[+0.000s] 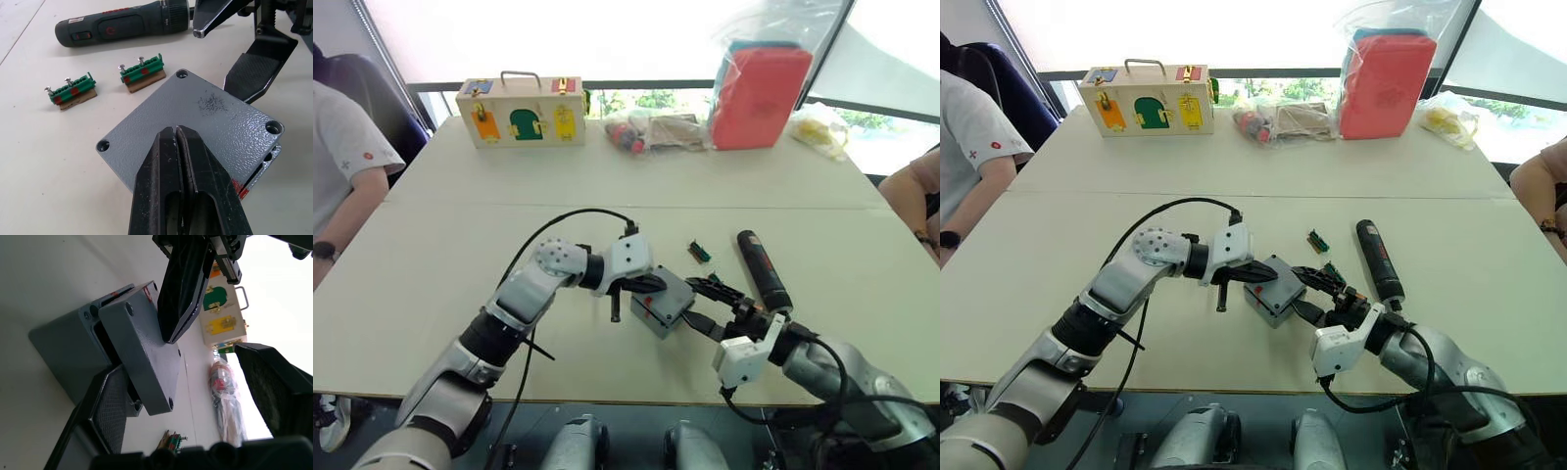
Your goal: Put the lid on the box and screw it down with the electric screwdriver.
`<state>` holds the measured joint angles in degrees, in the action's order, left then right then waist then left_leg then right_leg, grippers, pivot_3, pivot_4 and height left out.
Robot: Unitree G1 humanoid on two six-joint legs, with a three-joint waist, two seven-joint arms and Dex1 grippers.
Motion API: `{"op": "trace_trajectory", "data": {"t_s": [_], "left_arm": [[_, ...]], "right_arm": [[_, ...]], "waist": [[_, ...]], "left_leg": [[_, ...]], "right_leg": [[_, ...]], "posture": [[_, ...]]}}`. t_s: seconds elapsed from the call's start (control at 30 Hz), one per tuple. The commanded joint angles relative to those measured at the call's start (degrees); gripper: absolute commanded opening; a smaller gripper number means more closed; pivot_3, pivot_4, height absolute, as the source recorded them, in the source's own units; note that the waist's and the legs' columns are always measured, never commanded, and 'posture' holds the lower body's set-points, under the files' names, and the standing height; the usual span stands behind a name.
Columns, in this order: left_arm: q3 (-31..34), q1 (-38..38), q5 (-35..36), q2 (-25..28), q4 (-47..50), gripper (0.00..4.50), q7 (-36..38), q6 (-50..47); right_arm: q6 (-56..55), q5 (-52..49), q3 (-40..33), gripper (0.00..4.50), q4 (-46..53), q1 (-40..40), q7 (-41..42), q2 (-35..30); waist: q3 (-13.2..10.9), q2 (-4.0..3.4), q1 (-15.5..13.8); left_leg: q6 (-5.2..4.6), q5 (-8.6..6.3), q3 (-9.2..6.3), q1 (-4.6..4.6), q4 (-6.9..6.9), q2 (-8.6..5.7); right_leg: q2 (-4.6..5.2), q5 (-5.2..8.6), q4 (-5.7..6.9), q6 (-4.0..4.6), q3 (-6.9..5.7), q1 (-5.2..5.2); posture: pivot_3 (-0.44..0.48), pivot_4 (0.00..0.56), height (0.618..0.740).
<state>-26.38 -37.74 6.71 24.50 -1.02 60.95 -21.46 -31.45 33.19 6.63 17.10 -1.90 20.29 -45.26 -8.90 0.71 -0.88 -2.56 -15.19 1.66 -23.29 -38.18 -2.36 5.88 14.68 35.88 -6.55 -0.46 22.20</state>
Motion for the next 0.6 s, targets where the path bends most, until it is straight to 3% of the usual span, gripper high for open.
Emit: {"op": "trace_trajectory", "data": {"t_s": [0.03, 0.2, 0.3, 0.47, 0.6], "left_arm": [[-7.19, 4.90, -6.74, 2.00, -5.09, 0.00, -0.18, -3.16], [-7.42, 5.57, -7.67, 1.35, -4.84, 0.00, -0.80, -3.58], [-5.38, 5.71, -5.98, 0.26, -4.51, 0.00, -1.31, -2.91], [3.80, 5.80, 3.68, -2.79, -0.36, 0.00, -0.20, -4.33], [6.69, 5.16, 6.64, -2.38, 2.33, 0.00, 0.25, -5.48]], "right_arm": [[0.89, -8.58, -0.97, 3.65, 5.50, 1.02, 5.89, -2.13], [0.96, -12.27, -2.51, 3.65, 6.15, 1.96, 9.32, -3.69], [0.21, -13.16, -3.71, 3.65, 6.00, 1.37, 8.84, -3.29], [-0.50, -12.42, -5.40, 3.65, 4.67, -0.87, 6.88, -1.36], [0.08, -12.28, -5.70, 3.65, 4.16, -1.53, 5.98, 0.36]], "waist": [[0.12, -0.07, 0.01], [1.08, 0.18, 0.11], [1.23, 0.20, 0.12], [1.17, 0.17, 0.11], [1.04, 0.02, 0.18]], "left_leg": [[-0.01, -0.01, 0.00, 0.00, 0.00, 0.00], [-0.04, -0.06, -0.06, 0.21, 0.07, 0.12], [0.06, -0.43, -0.14, 1.14, 0.31, 0.21], [0.06, -0.51, -0.13, 0.87, 0.30, 0.21], [0.09, -0.49, -0.10, 0.77, 0.29, 0.21]], "right_leg": [[0.02, 0.00, -0.03, 0.00, 0.00, -0.01], [0.02, 0.01, -0.25, 0.02, -0.01, -0.29], [0.08, 0.16, -0.75, 0.26, -0.10, -1.05], [0.21, 0.19, -0.76, 0.29, -0.11, -0.79], [0.22, 0.18, -0.70, 0.29, -0.10, -0.83]], "posture": [[0.000, 0.150, 0.740], [0.000, 0.150, 0.740], [0.000, 0.150, 0.740], [0.000, 0.150, 0.740], [0.000, 0.150, 0.740]]}}
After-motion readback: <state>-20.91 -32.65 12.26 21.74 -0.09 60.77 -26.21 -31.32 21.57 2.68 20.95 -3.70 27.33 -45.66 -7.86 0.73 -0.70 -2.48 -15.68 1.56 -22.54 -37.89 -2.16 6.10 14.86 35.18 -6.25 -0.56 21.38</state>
